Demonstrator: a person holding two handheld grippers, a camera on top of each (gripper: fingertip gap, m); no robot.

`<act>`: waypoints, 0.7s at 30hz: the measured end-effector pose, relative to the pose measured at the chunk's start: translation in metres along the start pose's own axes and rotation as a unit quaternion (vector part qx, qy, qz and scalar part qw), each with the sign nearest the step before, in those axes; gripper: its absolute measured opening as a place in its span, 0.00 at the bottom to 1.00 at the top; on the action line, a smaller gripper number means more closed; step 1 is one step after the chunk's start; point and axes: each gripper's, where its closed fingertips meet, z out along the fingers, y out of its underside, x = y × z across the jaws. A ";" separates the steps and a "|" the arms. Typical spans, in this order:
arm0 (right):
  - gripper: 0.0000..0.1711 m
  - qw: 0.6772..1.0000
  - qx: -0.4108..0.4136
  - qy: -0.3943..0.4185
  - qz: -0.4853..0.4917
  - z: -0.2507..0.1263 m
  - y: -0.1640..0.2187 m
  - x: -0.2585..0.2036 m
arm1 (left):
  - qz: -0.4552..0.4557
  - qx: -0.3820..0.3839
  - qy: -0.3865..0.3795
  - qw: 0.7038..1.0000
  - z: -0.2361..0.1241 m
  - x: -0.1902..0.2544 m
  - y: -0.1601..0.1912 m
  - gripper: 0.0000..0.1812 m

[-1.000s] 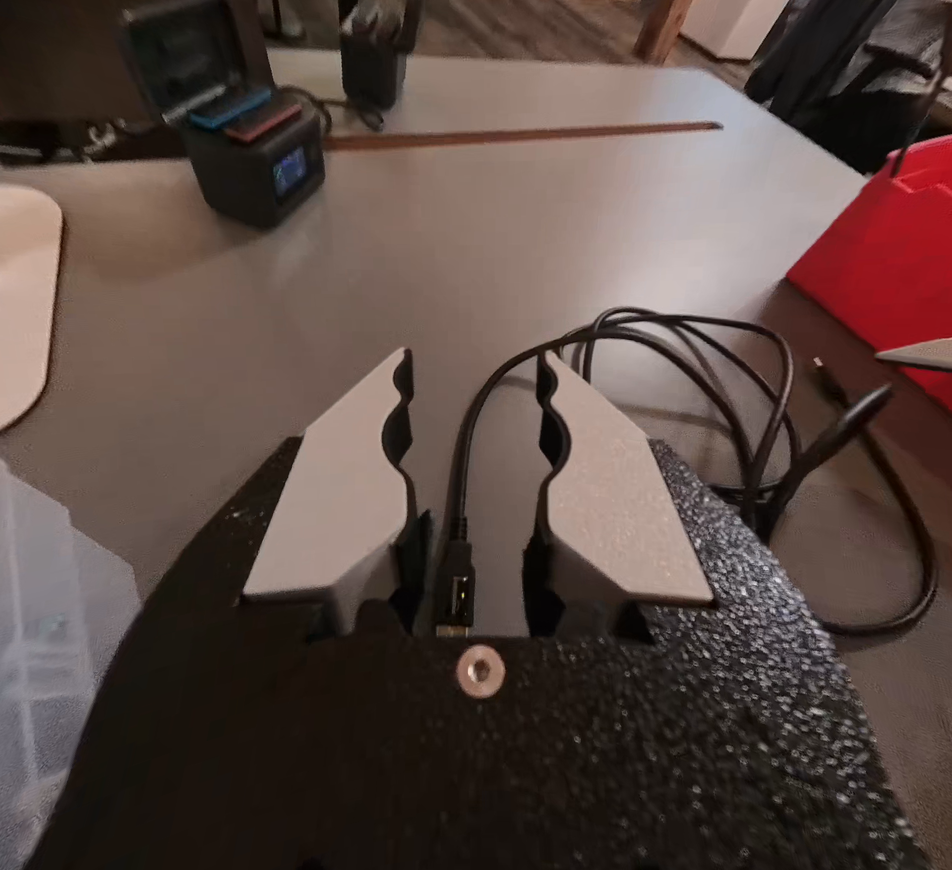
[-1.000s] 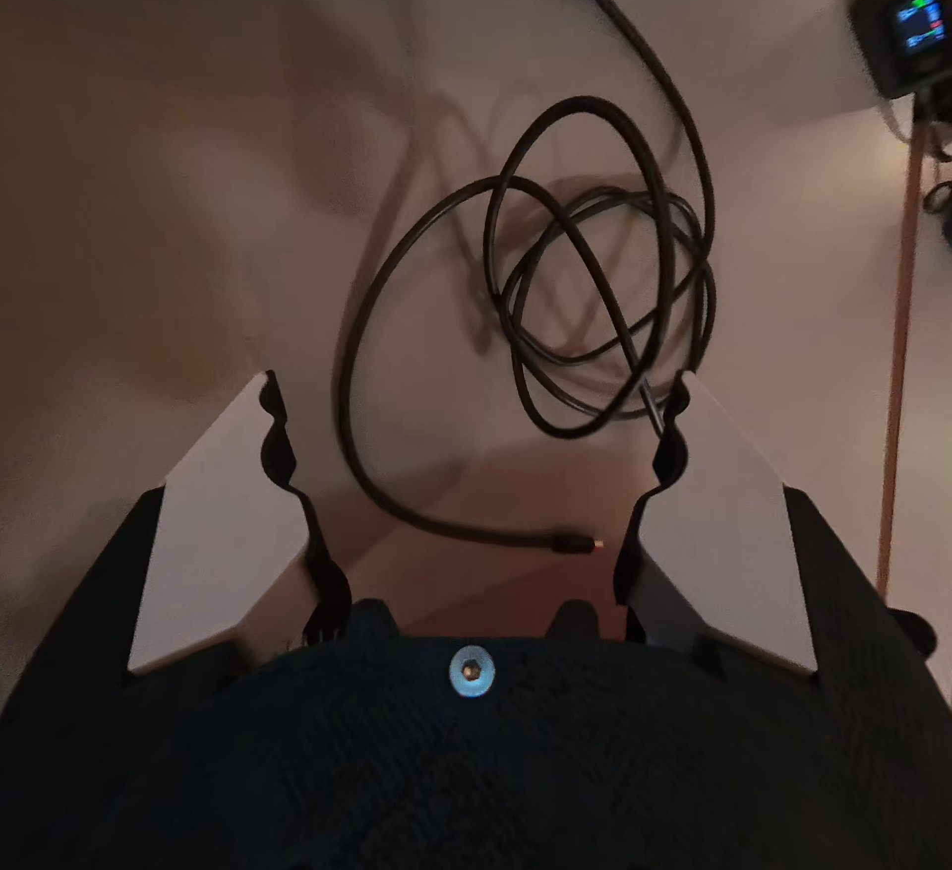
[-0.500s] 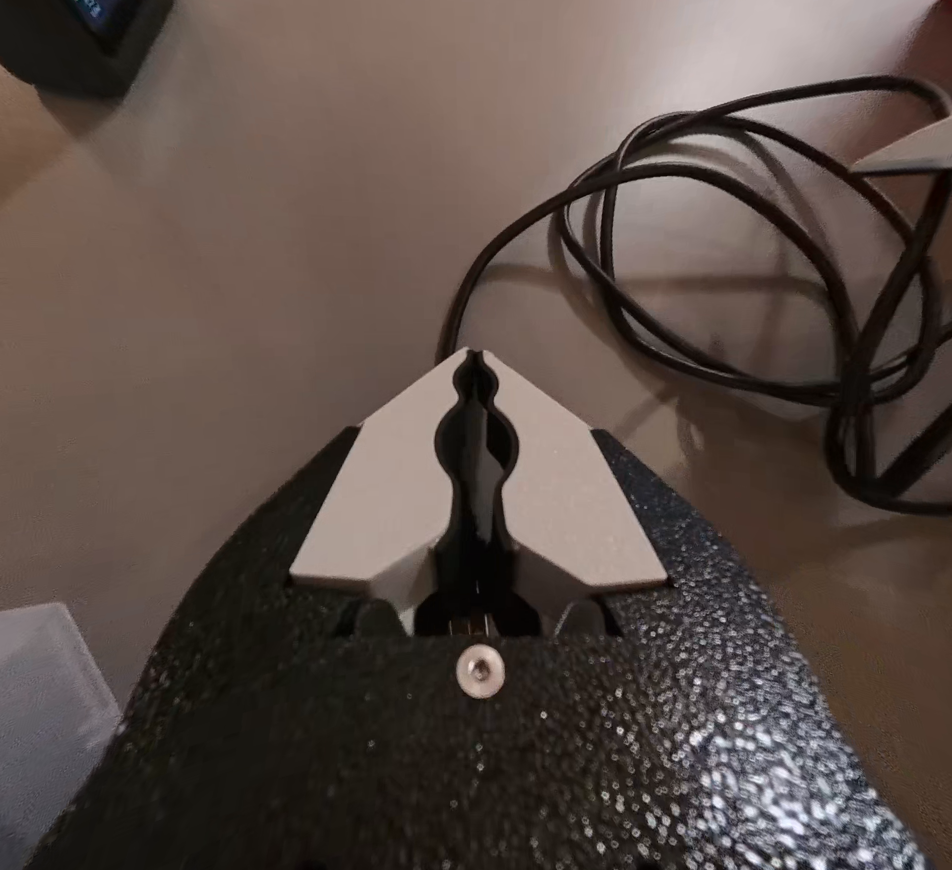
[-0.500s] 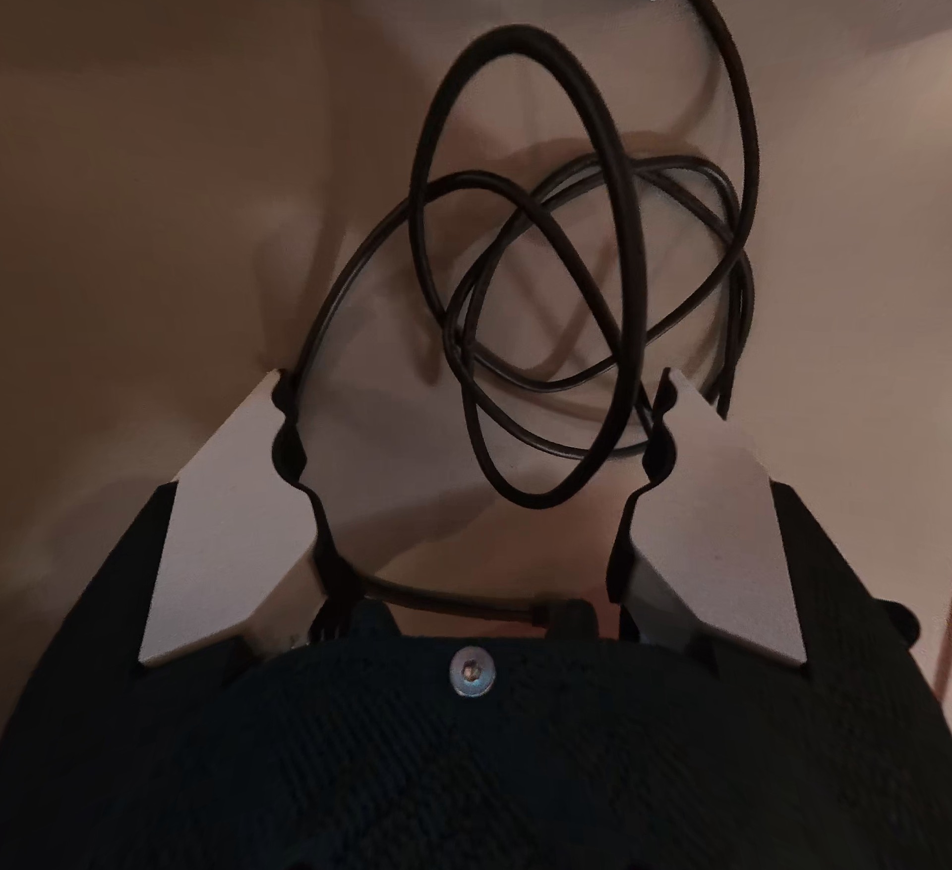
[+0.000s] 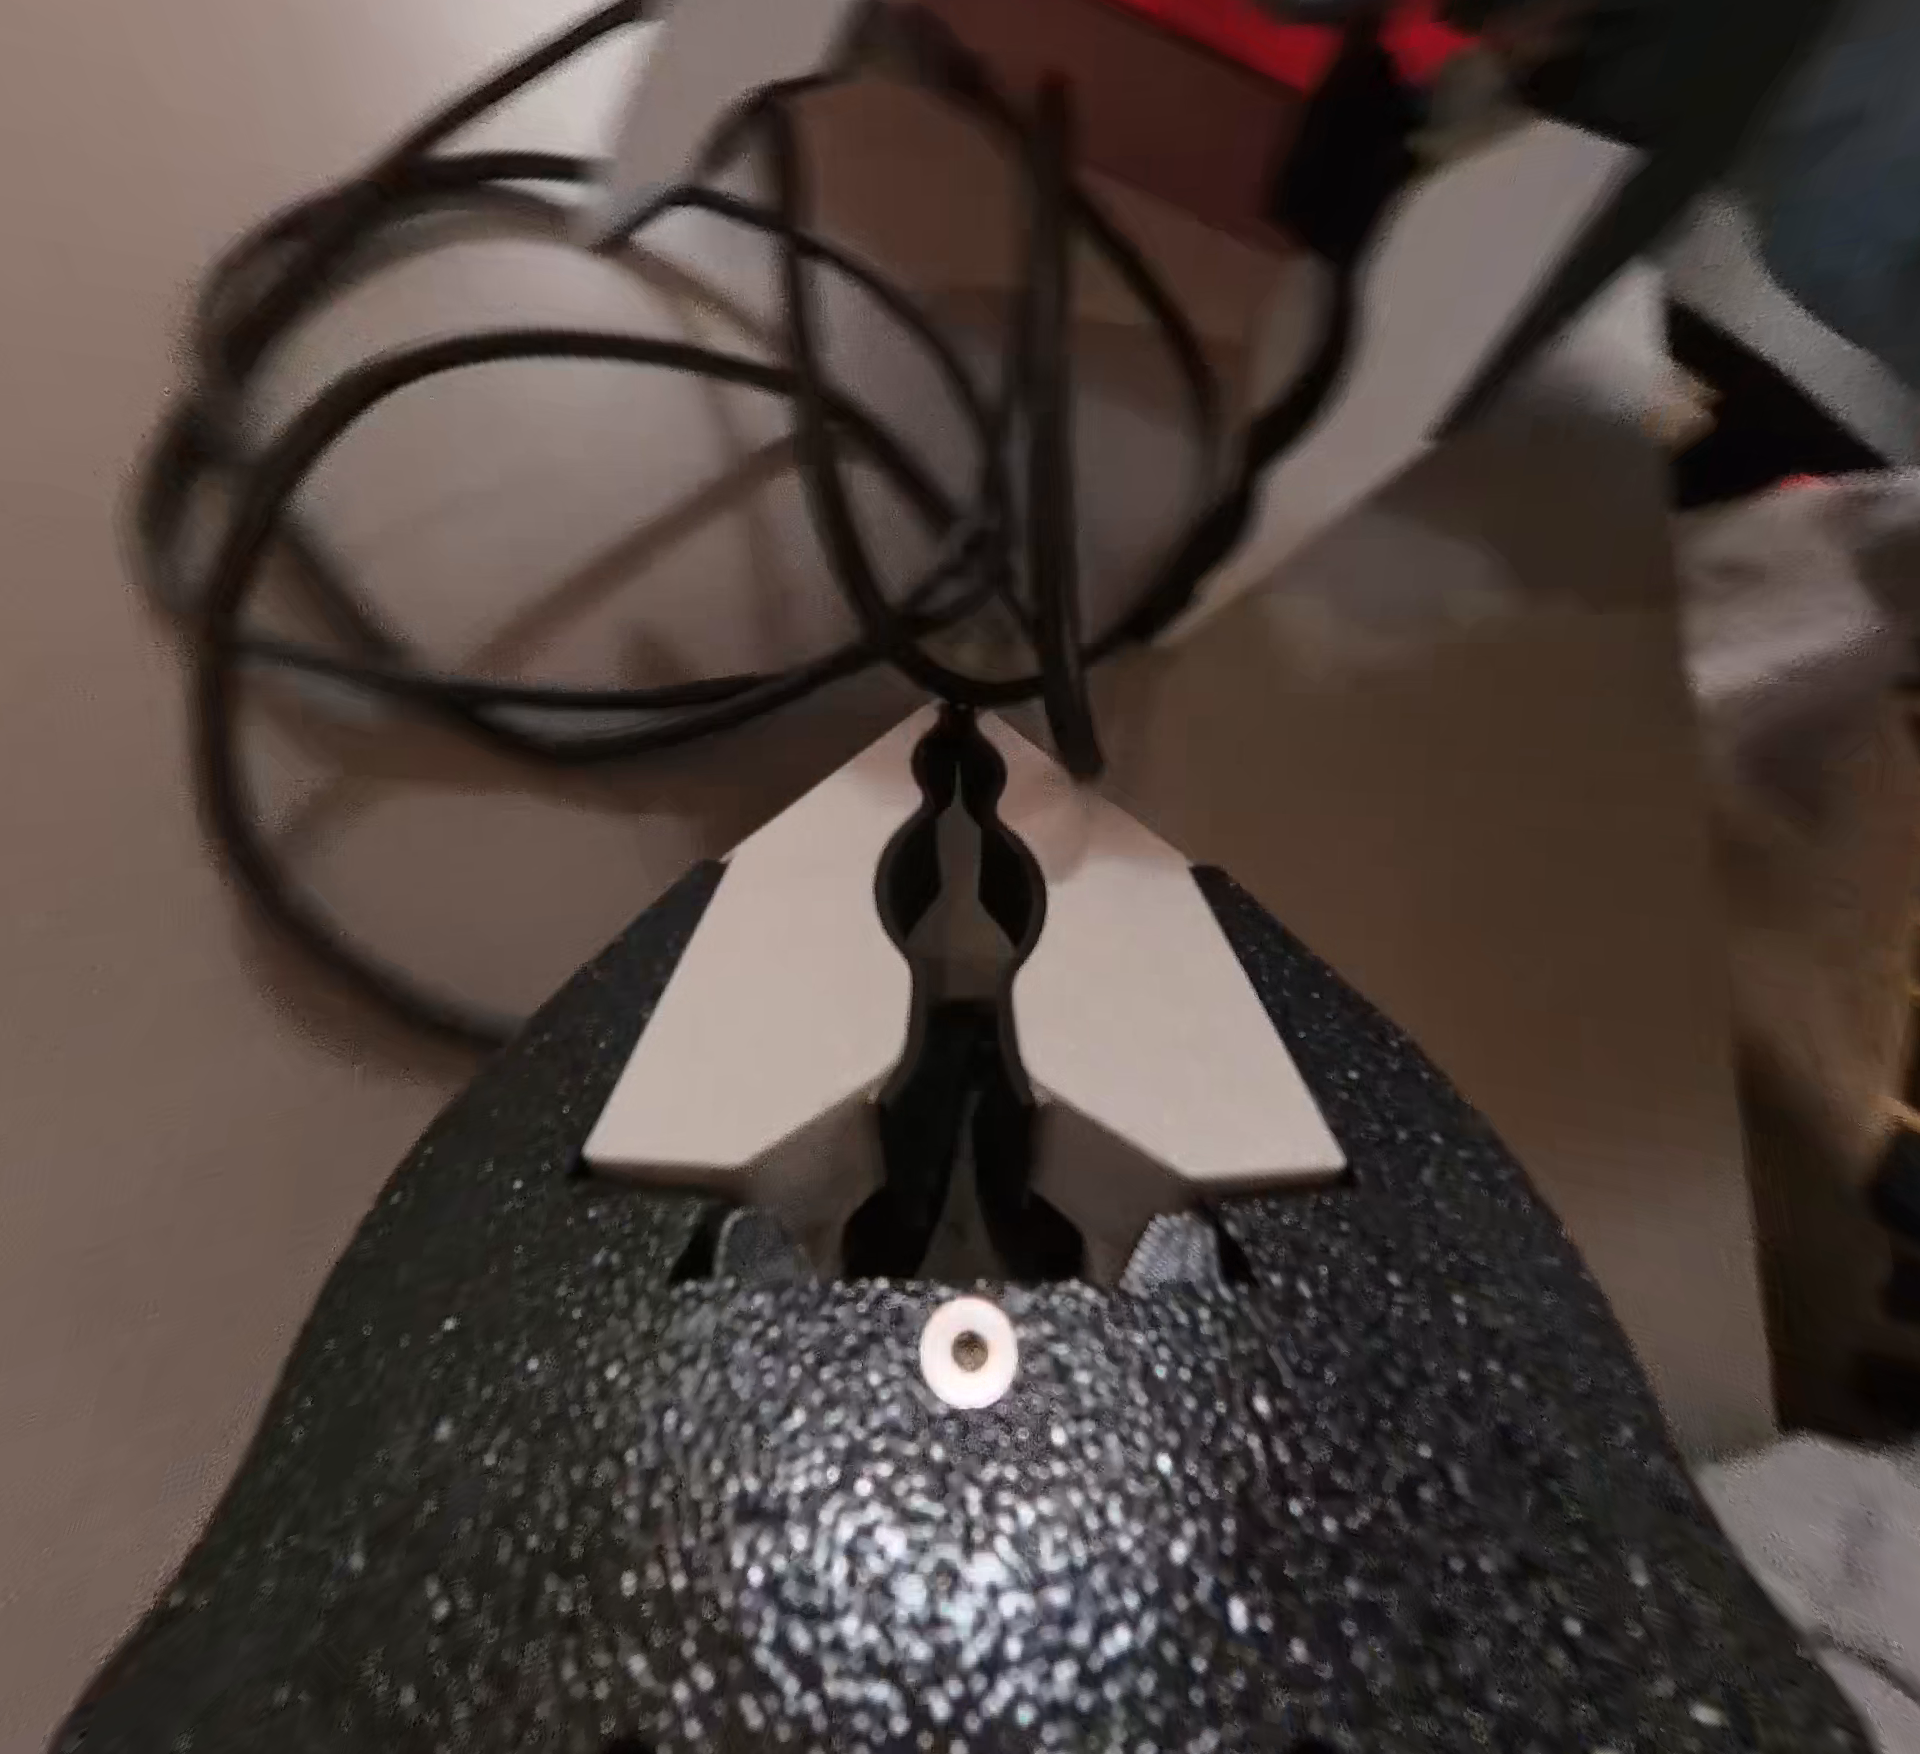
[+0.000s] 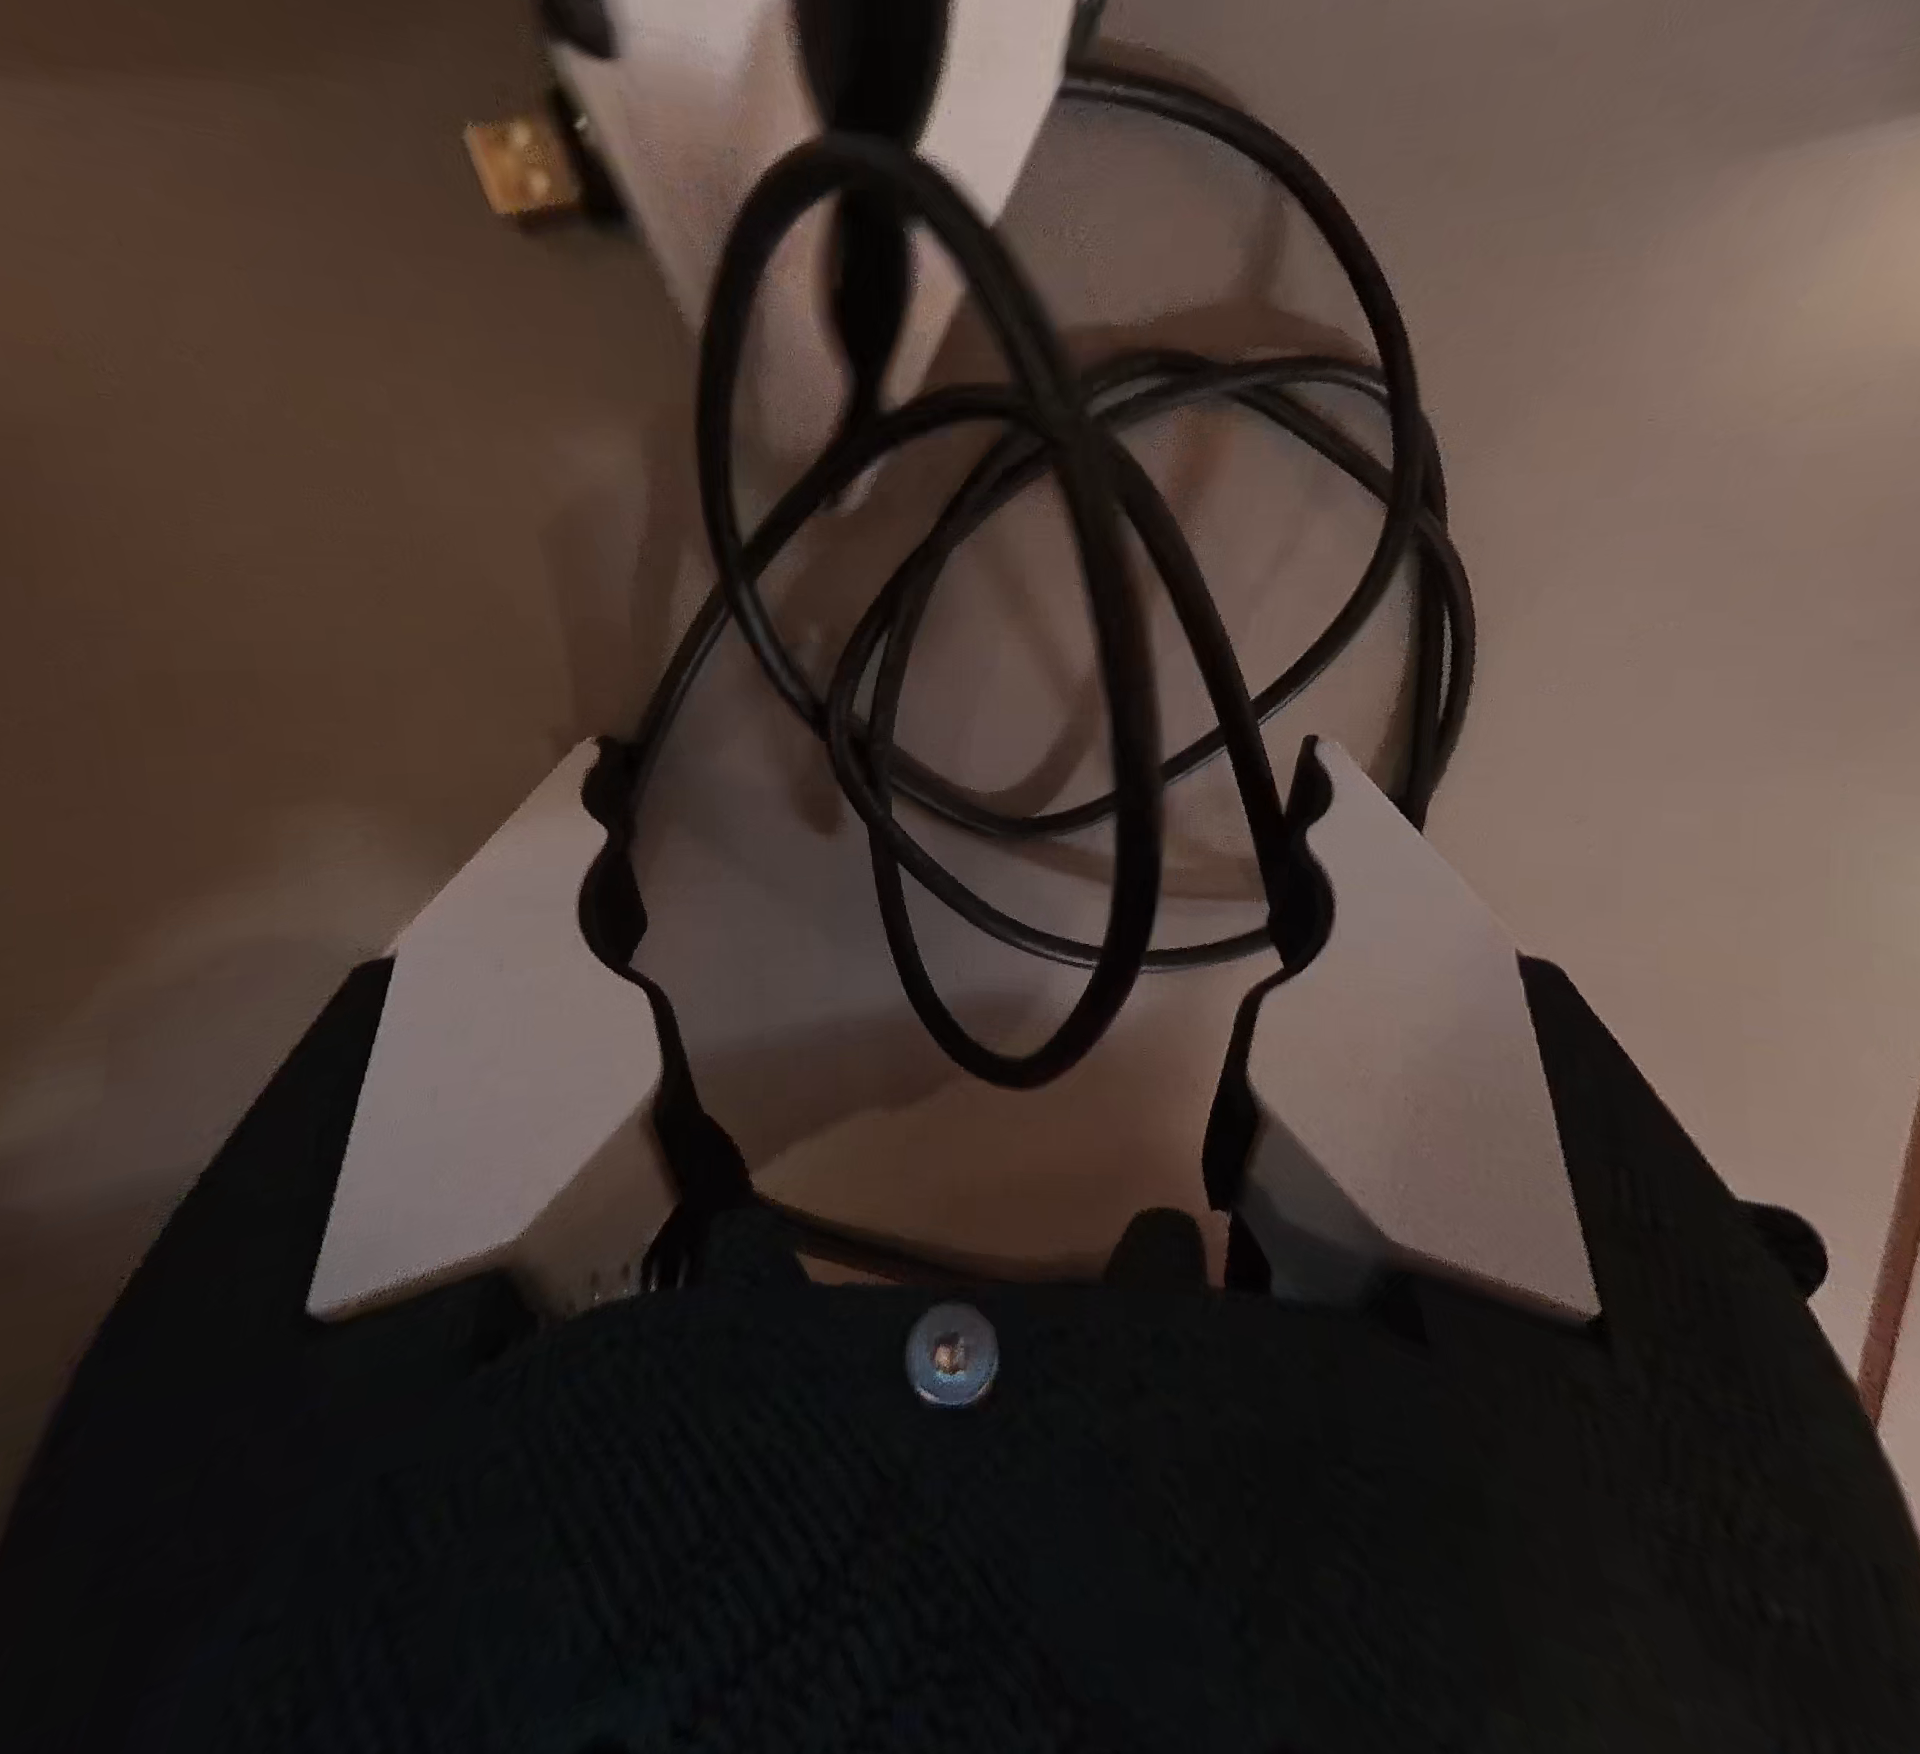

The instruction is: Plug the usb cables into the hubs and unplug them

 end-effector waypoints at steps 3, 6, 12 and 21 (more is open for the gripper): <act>0.73 0.999 -0.004 -0.023 -0.026 0.003 -0.003 0.000 | 0.030 -0.014 0.091 0.995 0.007 0.034 0.004 0.00; 0.78 0.998 -0.028 -0.051 -0.033 0.009 -0.002 0.003 | 0.052 -0.021 0.146 0.988 0.011 0.055 0.006 0.00; 0.56 0.989 -0.063 -0.133 0.025 0.016 0.002 0.000 | 0.024 0.031 0.231 0.972 -0.008 0.074 -0.005 0.00; 0.18 0.990 -0.061 -0.119 0.053 0.009 -0.001 -0.008 | 0.054 0.331 -0.081 0.939 -0.097 -0.014 -0.080 0.00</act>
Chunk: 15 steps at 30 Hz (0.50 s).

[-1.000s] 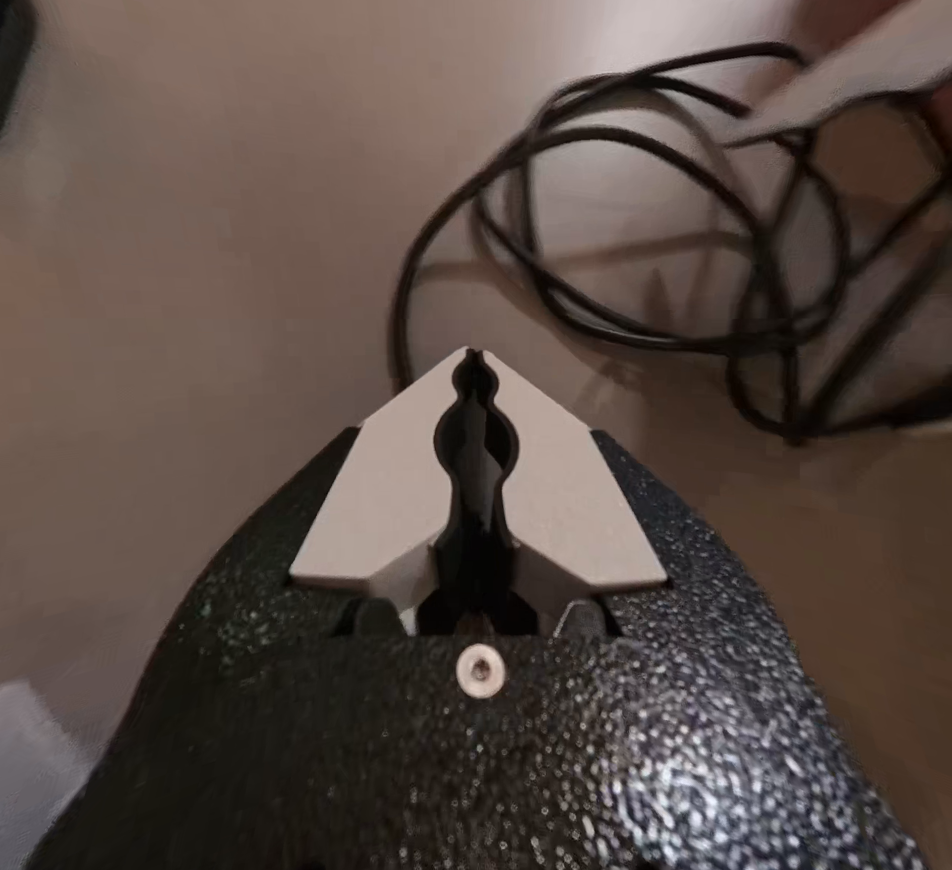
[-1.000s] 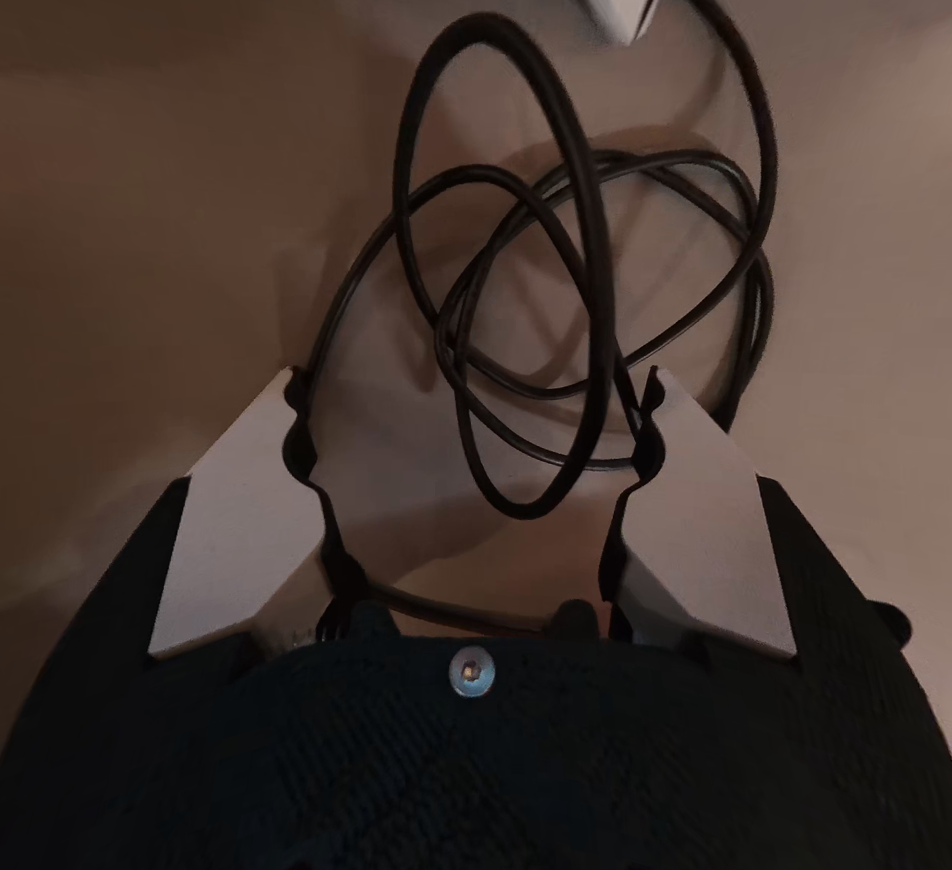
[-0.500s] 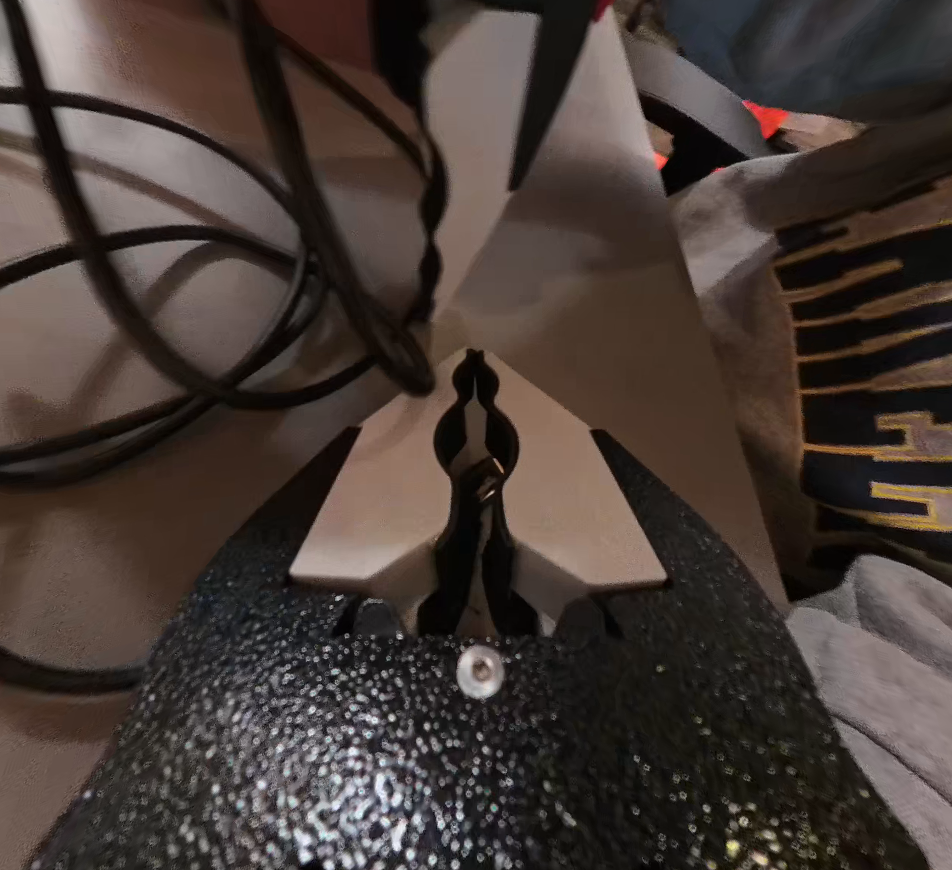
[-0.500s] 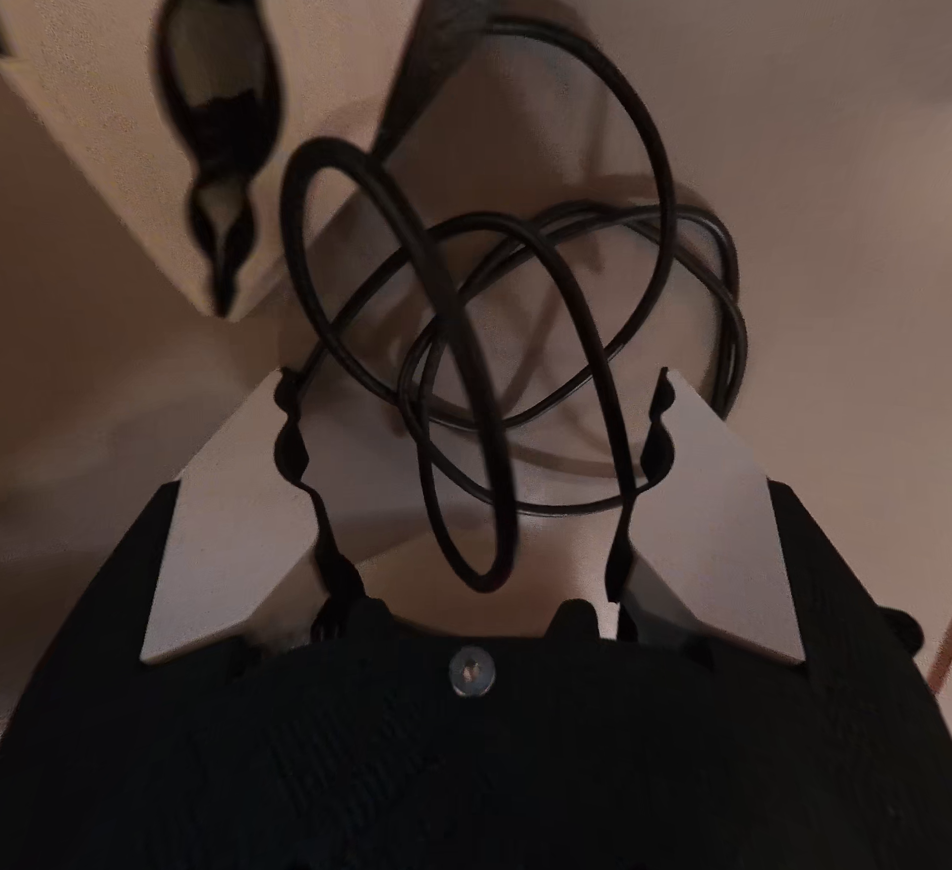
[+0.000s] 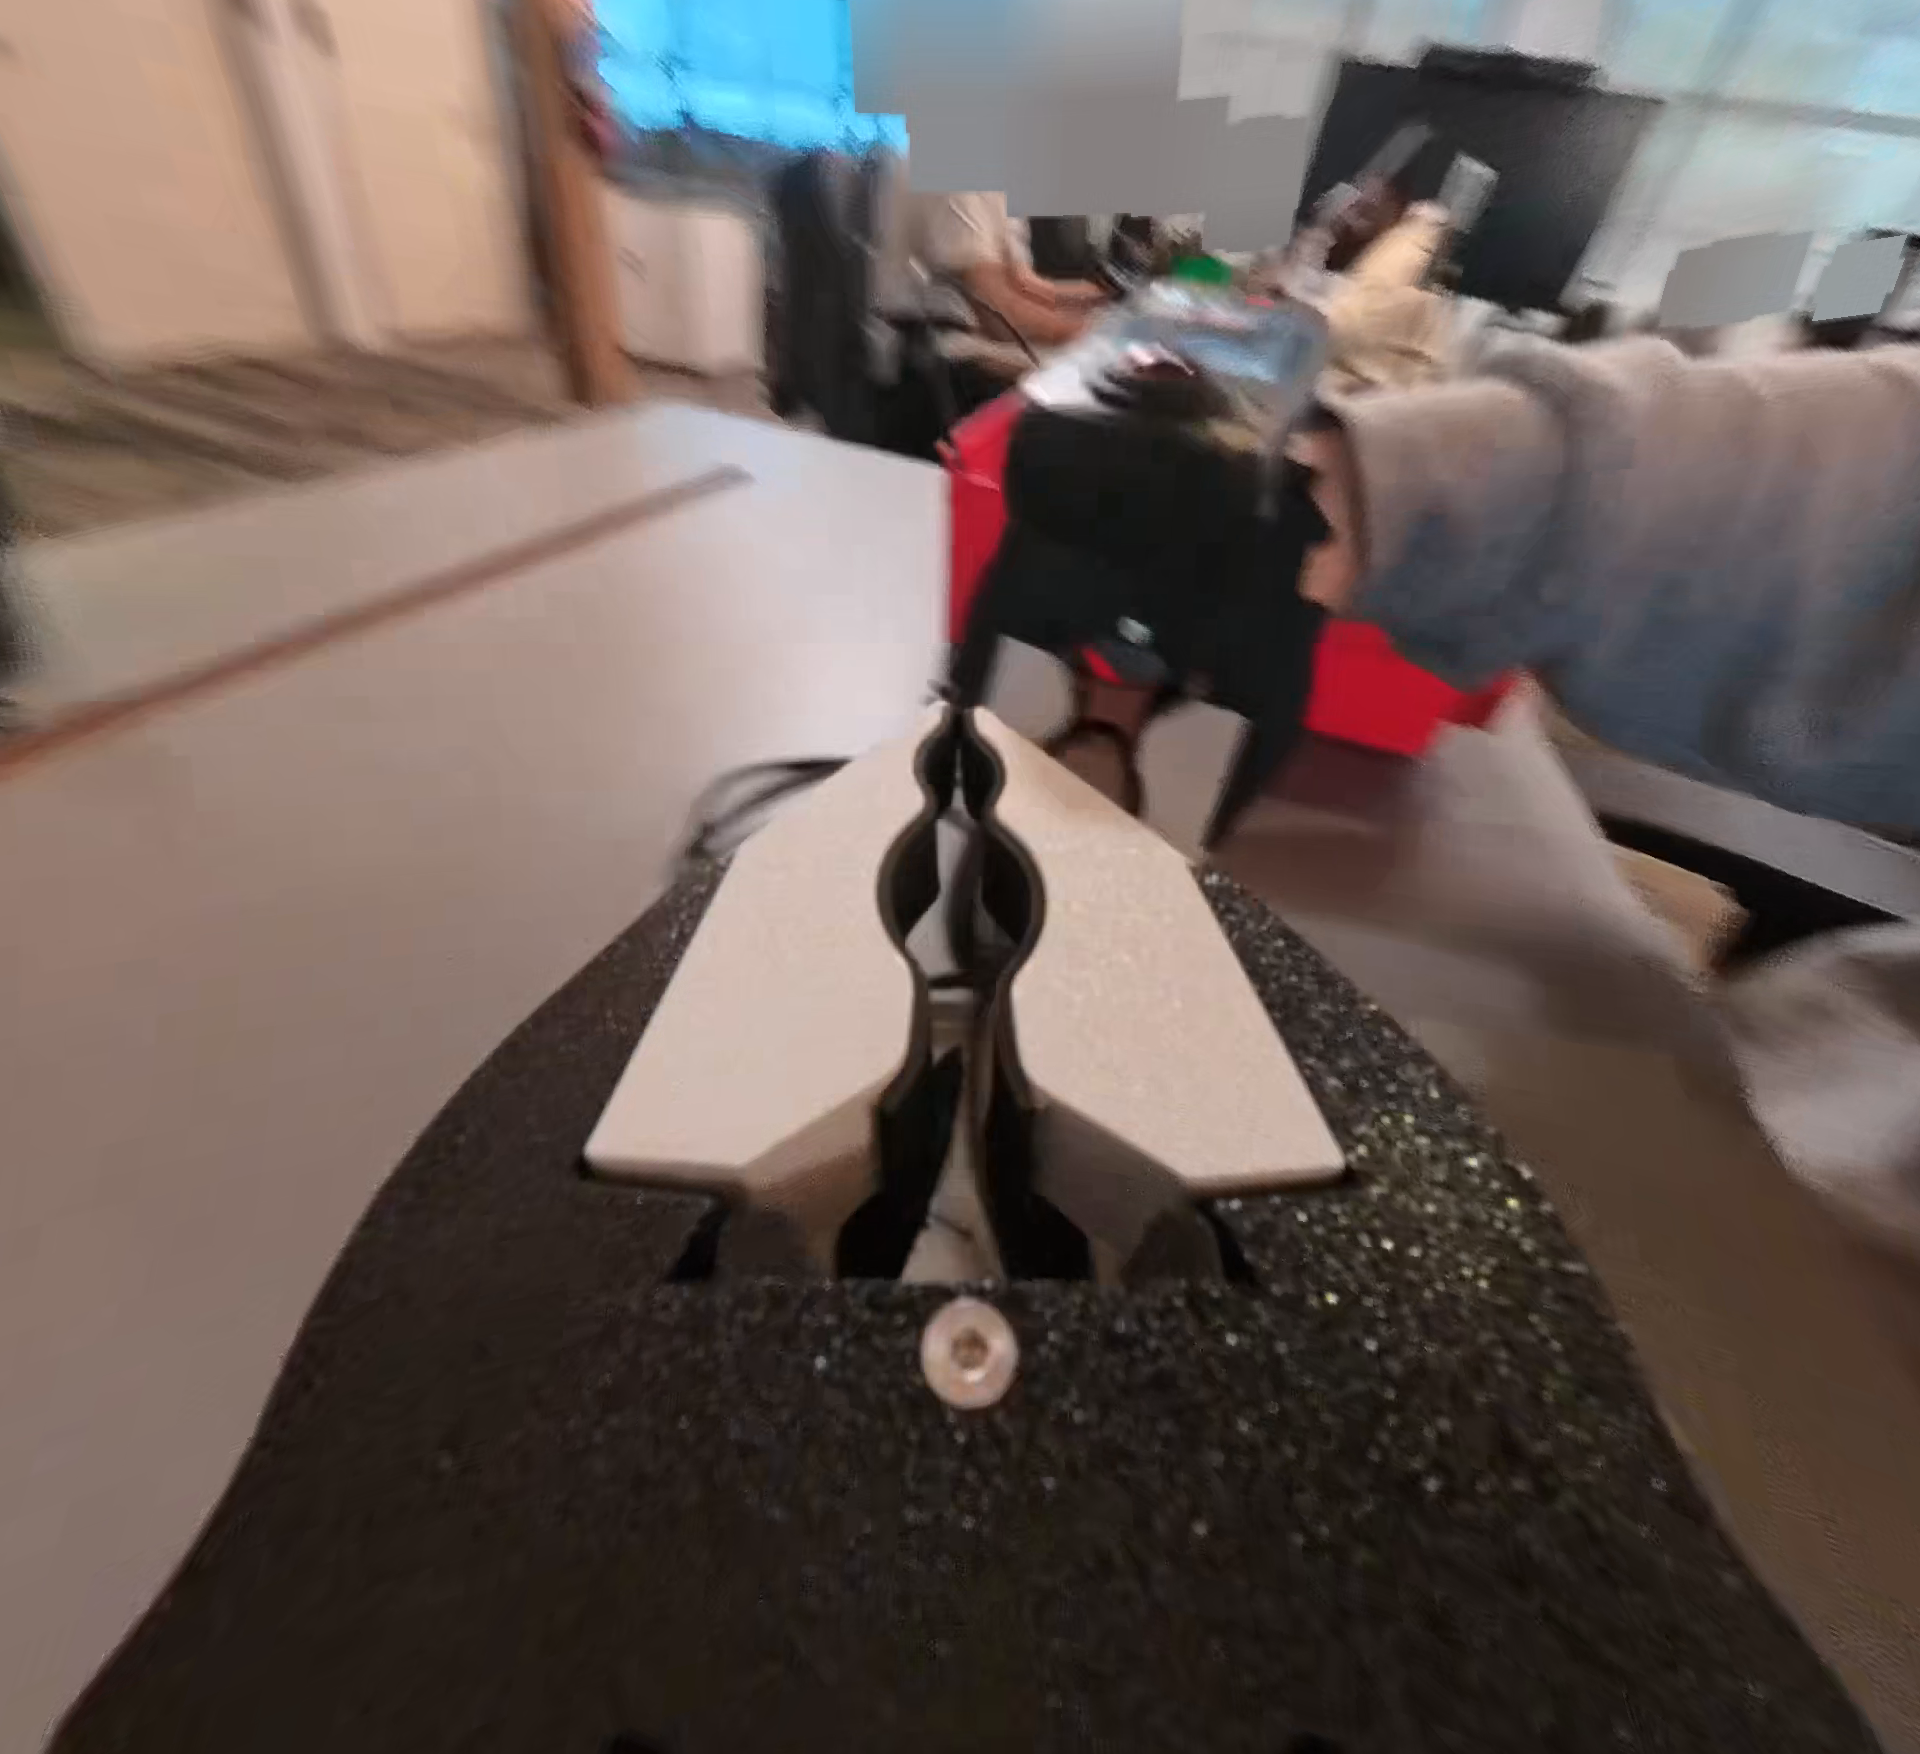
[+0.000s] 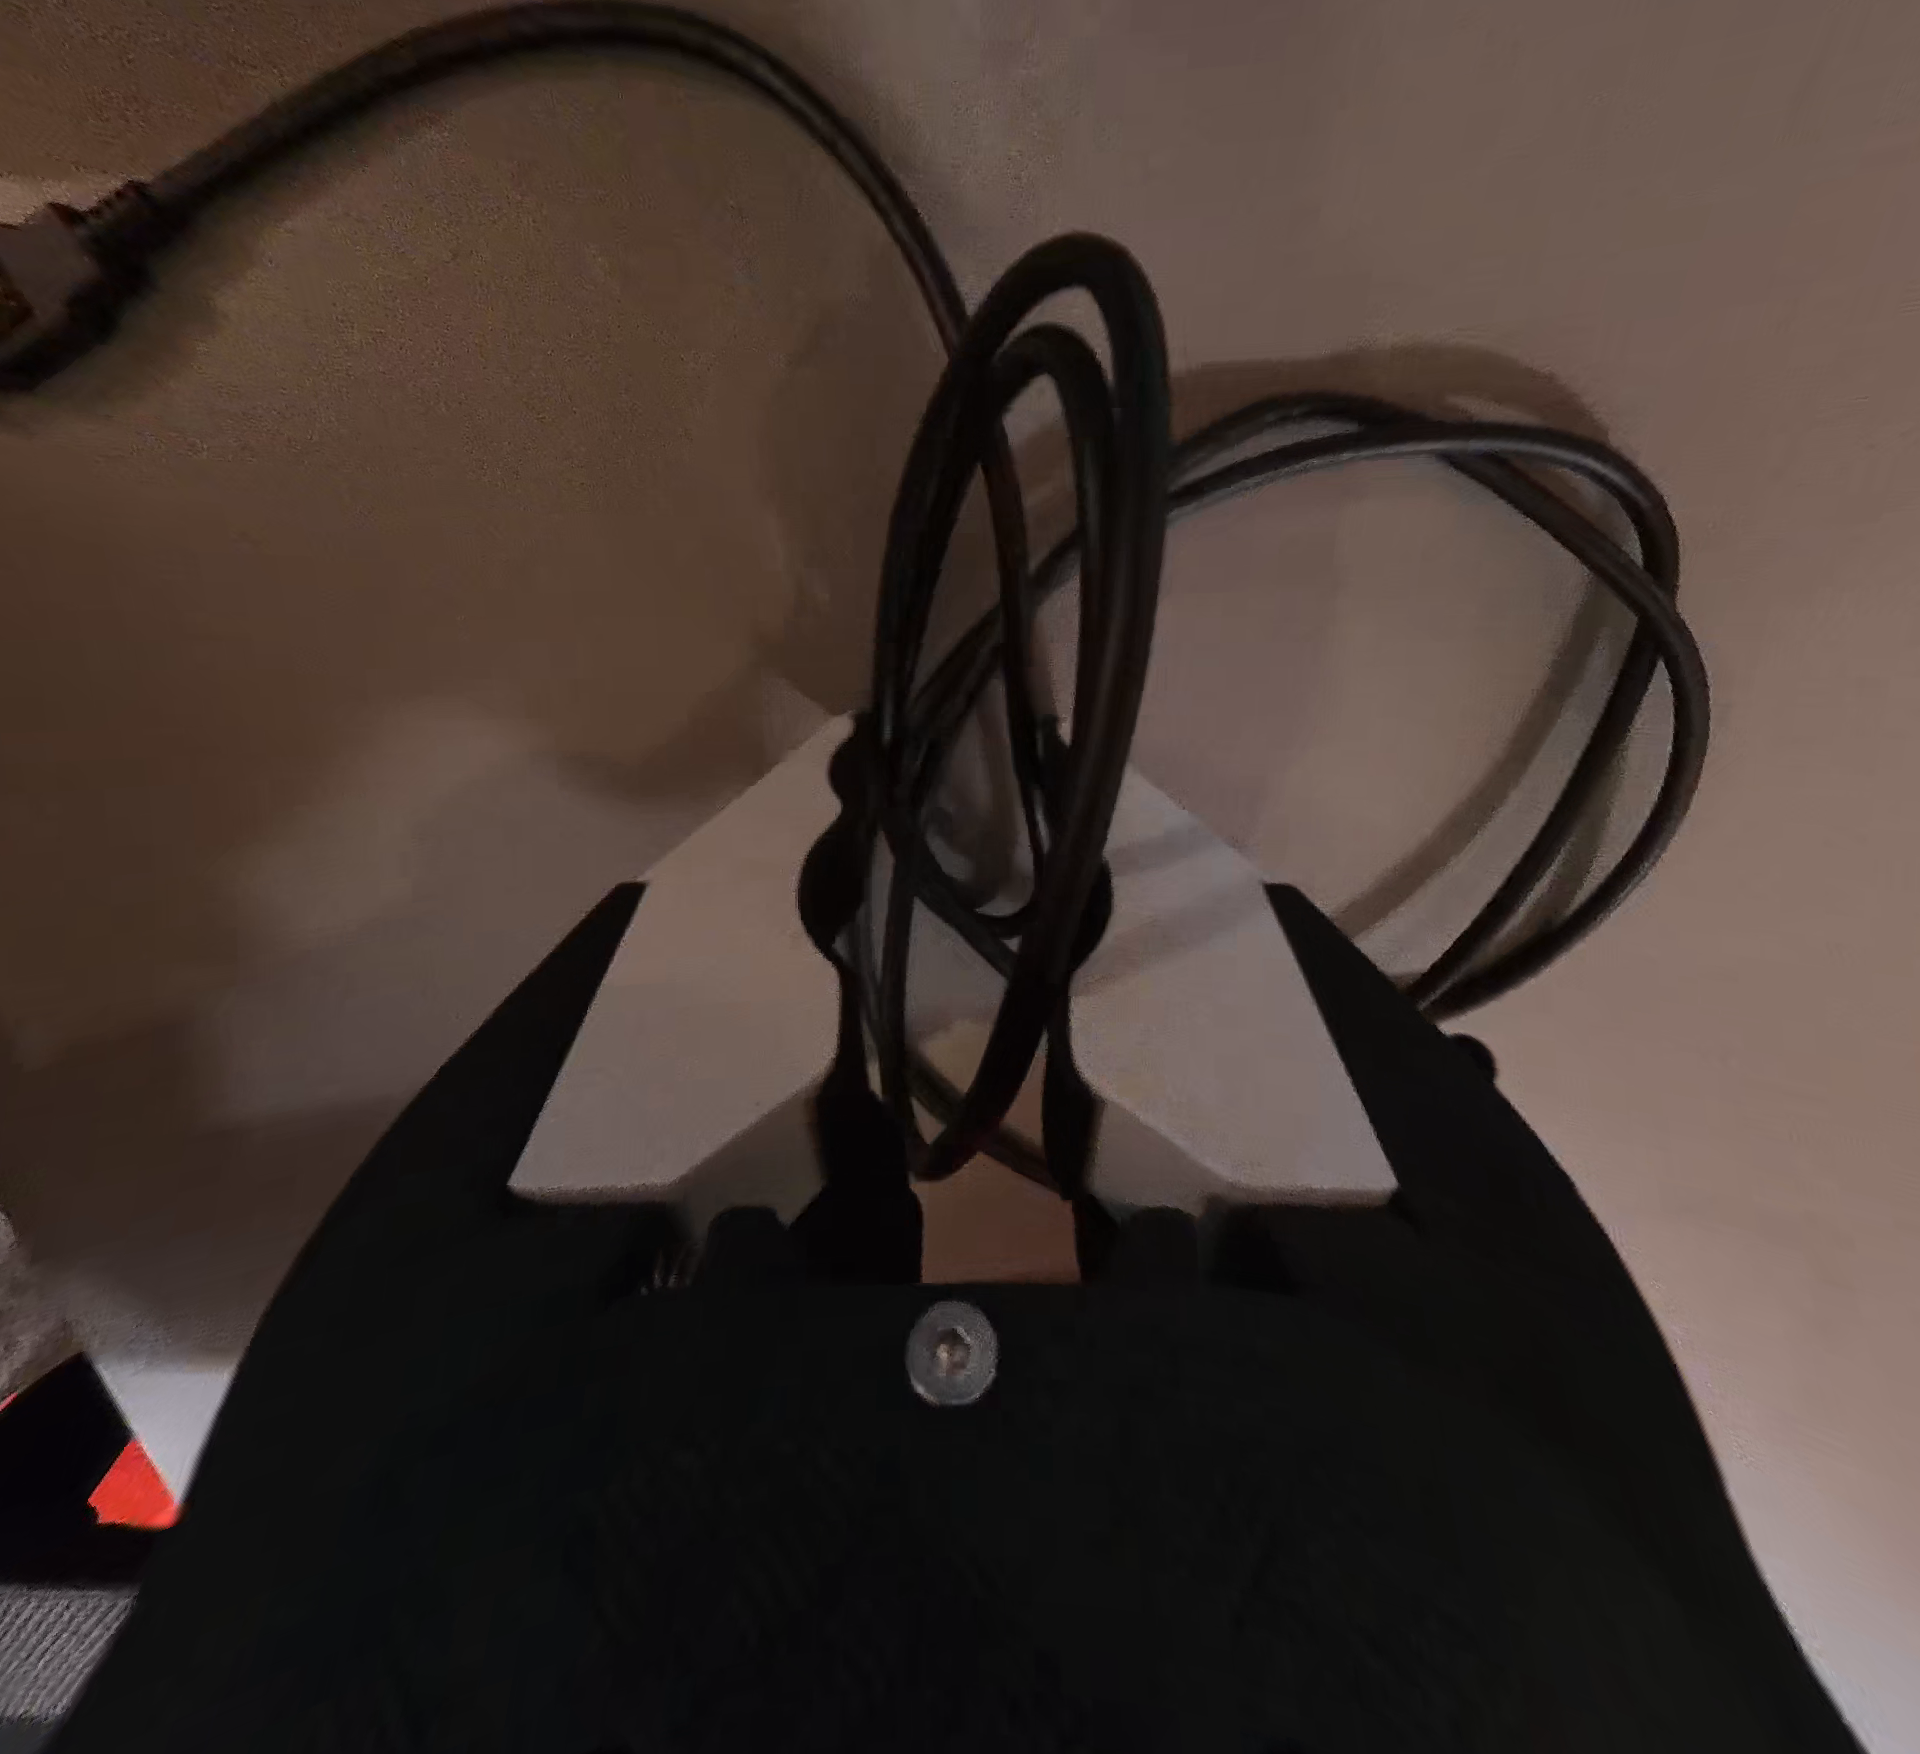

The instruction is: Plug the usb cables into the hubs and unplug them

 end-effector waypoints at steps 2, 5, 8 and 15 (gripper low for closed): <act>0.09 0.999 0.002 0.037 -0.015 -0.001 0.002 -0.004 | 0.034 0.025 -0.076 0.996 -0.012 -0.018 -0.011 0.00; 0.07 0.986 -0.023 0.142 -0.079 -0.012 0.014 -0.009 | 0.049 0.036 -0.111 0.992 -0.017 -0.025 -0.015 0.00; 0.07 0.975 0.011 0.198 -0.105 -0.047 0.016 -0.030 | 0.044 0.010 -0.136 0.990 -0.013 -0.033 -0.006 0.00; 0.07 0.918 0.090 0.373 -0.100 -0.220 0.034 -0.069 | 0.094 -0.078 -0.172 0.977 -0.001 -0.039 0.020 0.00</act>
